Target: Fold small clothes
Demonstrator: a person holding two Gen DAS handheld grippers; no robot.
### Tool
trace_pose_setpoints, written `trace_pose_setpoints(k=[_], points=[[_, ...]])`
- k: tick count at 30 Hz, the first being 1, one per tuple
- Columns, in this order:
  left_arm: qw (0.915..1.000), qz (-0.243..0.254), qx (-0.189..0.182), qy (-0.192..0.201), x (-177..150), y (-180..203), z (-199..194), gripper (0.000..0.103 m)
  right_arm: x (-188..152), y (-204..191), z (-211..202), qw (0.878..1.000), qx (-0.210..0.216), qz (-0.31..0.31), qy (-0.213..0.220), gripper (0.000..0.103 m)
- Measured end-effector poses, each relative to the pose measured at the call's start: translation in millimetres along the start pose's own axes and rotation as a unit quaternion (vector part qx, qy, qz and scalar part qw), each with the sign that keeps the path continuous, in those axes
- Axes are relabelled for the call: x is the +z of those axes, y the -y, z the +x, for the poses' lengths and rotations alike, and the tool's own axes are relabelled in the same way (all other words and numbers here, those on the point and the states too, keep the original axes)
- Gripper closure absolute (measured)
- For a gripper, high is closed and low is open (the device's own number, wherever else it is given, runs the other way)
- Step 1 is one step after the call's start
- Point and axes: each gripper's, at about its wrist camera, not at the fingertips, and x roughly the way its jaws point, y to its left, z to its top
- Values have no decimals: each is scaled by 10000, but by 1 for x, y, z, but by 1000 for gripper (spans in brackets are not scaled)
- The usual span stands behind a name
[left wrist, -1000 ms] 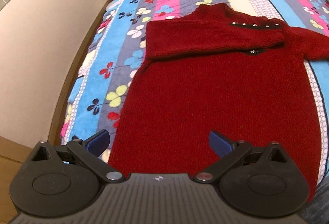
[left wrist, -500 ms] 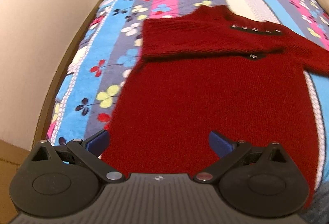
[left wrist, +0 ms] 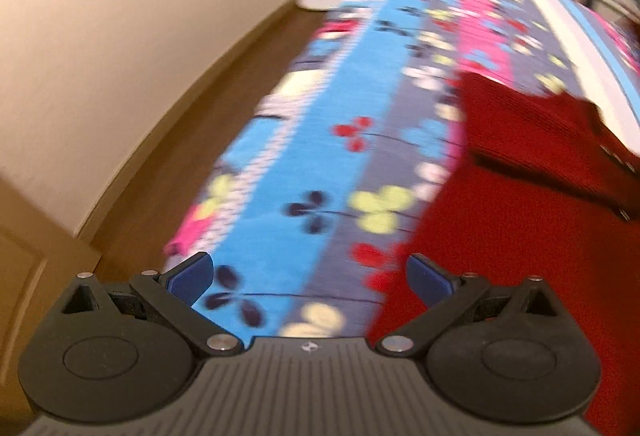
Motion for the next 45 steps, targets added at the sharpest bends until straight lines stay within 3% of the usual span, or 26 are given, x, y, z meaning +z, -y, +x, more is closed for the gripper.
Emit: trace_pose_setpoints(k=[1,3,5,9,11,14,15,17,18,20,22,25,27,29,31,34,37,40,41,42,43,45], points=[[9999,-129,54,-18,1,-14,5,0,-12,-37,12,9990,331,-268,-165,89],[9992,-347,158,-67,4,-38,14,0,-48,-103,40,9818,1311,-661,-1209,63],[9987,-450,167,-145,6,-54,24,0,-74,-122,42,9691,1571,-533,-1825,59],[9988,-463,33,-166,9,-60,45,0,-70,-62,-2,9763,1620,204,-1424,42],[9989,-412,-87,-221,12,-50,57,0,-58,-4,-20,9840,1180,725,-1117,42],[9986,-368,-289,-254,15,-31,67,0,-49,80,-14,9905,-306,1091,-784,47],[9983,-382,-366,-253,15,-25,68,0,-48,105,-5,9857,-778,1249,-822,56],[9978,-361,-484,-270,15,-15,67,0,-52,149,21,9748,-1274,1532,-1007,66],[9979,-332,-486,-264,16,-10,67,0,-57,164,35,9707,-1349,1588,-1199,66],[9984,-207,-496,-191,17,-2,66,0,-70,184,52,9625,-1044,1925,-1602,66],[9982,-74,-590,-85,24,9,67,0,-77,190,49,9606,-608,2229,-1544,66],[9968,196,-770,74,50,43,80,0,-91,162,39,9806,-163,928,-1721,67],[9939,430,-1001,184,71,75,94,0,-99,154,29,9851,-39,223,-1705,67],[9880,619,-1396,226,97,114,105,0,-87,173,20,9843,132,574,-1665,66],[9783,830,-1871,306,117,149,113,0,-63,196,24,9788,240,1406,-1470,66],[9728,1157,-1990,247,137,205,130,0,-30,237,56,9599,47,2356,-1520,58],[9705,1342,-2005,-31,141,242,153,0,-21,261,108,9266,131,2883,-2410,48],[9724,1295,-1902,-374,139,258,179,0,-38,264,150,8950,-200,2931,-3357,45],[9746,1287,-1779,-446,136,262,188,0,-42,261,154,8932,-78,2946,-3397,55],[9759,1329,-1679,-423,133,265,193,0,-43,257,150,8936,154,3017,-3320,93],[9764,1364,-1641,-323,131,267,194,0,-38,255,144,8996,310,3062,-3097,91],[9764,1390,-1644,-192,128,267,194,0,-17,248,112,9333,506,2788,-2204,93]])
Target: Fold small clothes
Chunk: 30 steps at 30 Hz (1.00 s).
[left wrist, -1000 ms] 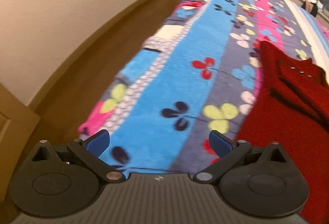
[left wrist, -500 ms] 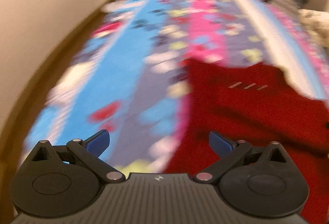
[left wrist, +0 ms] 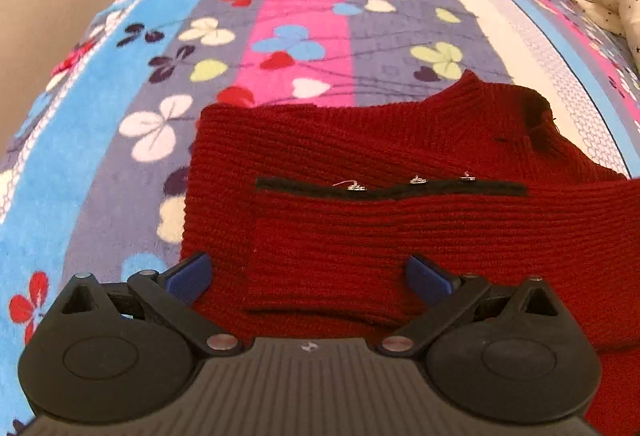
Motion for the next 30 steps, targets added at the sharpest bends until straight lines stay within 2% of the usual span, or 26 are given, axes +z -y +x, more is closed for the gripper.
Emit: trace_pose_setpoints(k=[2,3,5,7,8,9,10,11,12,14,16,18,19,20,21,22,24,26,28,30], points=[[10000,17,-48,55,-1,-2,0,0,-1,-4,-34,9971,296,80,700,93],[9999,10,-74,81,-1,-3,0,0,-4,-8,-47,9937,317,-83,1071,94],[9999,8,-84,101,-3,-5,-2,0,-8,-17,-38,9885,-47,-704,1337,94],[9999,14,-65,85,-2,-3,-2,0,-11,-12,-1,9889,-663,-957,927,94],[10000,35,-52,74,-1,-2,-3,0,-13,-3,25,9908,-878,-923,449,92],[9999,73,-42,58,0,-1,-4,0,-15,6,42,9912,-1057,-795,68,88],[9999,100,-34,54,0,-2,-5,0,-17,15,48,9915,-1169,-566,-17,81],[9999,137,-31,38,0,-2,-7,0,-19,23,38,9936,-1085,-217,250,64],[9998,171,-43,40,0,-3,-9,0,-20,26,26,9937,-981,36,544,58],[9998,180,-27,122,-1,-6,-16,0,-30,25,-11,9919,-689,142,1060,57],[9996,80,-52,270,-3,-12,-24,0,-44,12,-34,9907,-381,-383,1250,57],[9993,-59,92,348,-5,-16,-27,0,-63,-5,-33,9881,-330,-1150,964,61],[9993,-79,210,299,-5,-17,-23,0,-74,-12,-19,9835,-514,-1585,703,63],[9993,-57,339,170,-6,-16,-18,0,-85,-15,5,9764,-892,-1943,309,65],[9991,-32,411,76,-7,-17,-16,0,-95,-16,21,9705,-1121,-2125,212,64],[9991,-29,429,47,-8,-18,-18,0,-100,-16,22,9682,-1168,-2161,469,62],[9991,-13,415,100,-14,-23,-38,0,-95,-23,4,9738,-1194,-1847,578,58],[9995,58,251,202,-28,-31,-68,0,-98,-23,-38,9865,-781,-1247,717,54],[9994,86,113,317,-52,-39,-104,0,-125,-34,-89,9897,-445,-1040,874,46],[9990,114,72,432,-85,-46,-145,0,-167,-45,-147,9873,-231,-1211,1003,33]])
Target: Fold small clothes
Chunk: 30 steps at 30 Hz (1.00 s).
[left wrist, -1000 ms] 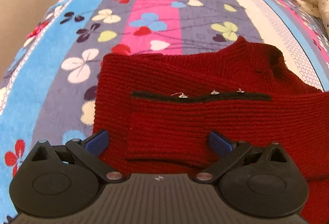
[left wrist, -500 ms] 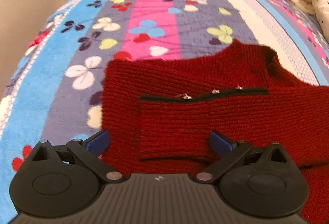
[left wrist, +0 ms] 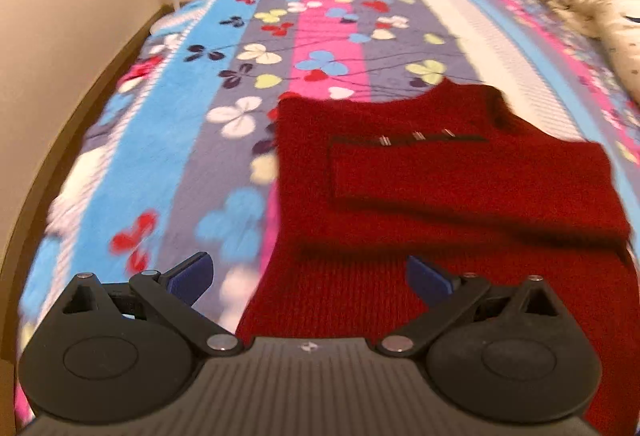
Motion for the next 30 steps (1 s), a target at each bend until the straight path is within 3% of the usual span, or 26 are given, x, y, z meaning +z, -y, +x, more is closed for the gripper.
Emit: trace_pose_setpoints(k=[3,5,10,14,20,30], points=[[9999,72,114,54,-56,-9,-66,0,-45,-23,-95,9996,184,-212,38,21],[9998,114,140,8,-98,-11,-109,0,-77,-46,-149,9985,186,-522,-7,20],[9997,115,195,-86,-180,-9,-192,0,-135,-95,-238,9932,119,-1155,19,12],[9999,-147,25,-71,-223,-9,-235,0,-160,-110,-280,9930,154,-1167,55,11],[9997,-124,149,150,-266,0,-276,0,-194,-121,-329,9914,162,-1294,80,11],[9998,-34,196,94,-296,14,-298,0,-213,-122,-359,9910,202,-1315,114,10]])
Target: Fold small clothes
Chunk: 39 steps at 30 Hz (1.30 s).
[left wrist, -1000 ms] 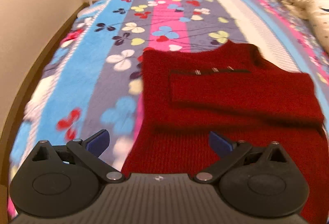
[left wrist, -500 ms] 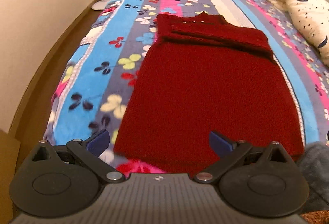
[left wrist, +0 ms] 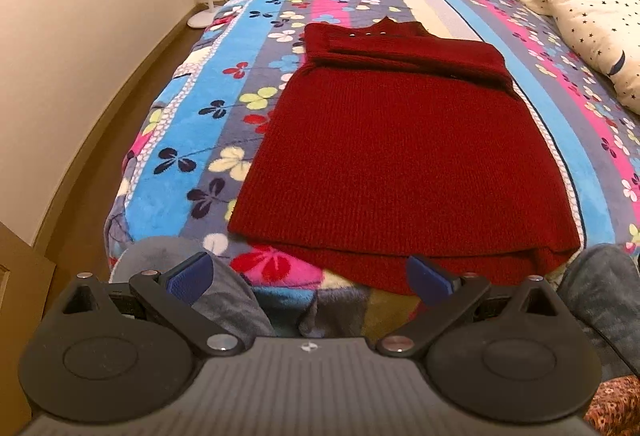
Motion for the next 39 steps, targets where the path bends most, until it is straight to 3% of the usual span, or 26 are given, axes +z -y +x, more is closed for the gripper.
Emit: trace_pose_setpoints(k=[12,29,32,35,39], points=[[9997,173,-58,-132,1,6,10,0,3,-5,8,9998,111,0,-169,10],[9982,218,-137,-546,17,6,56,0,6,9,50,9963,121,389,-753,10],[9979,305,-194,-533,27,3,79,0,8,26,68,9961,124,517,-710,9],[9986,241,-191,-419,45,-11,113,0,8,67,103,9941,-229,923,-513,7],[9992,179,-189,-293,71,-36,163,0,-5,128,161,9763,-313,1865,-1050,7]])
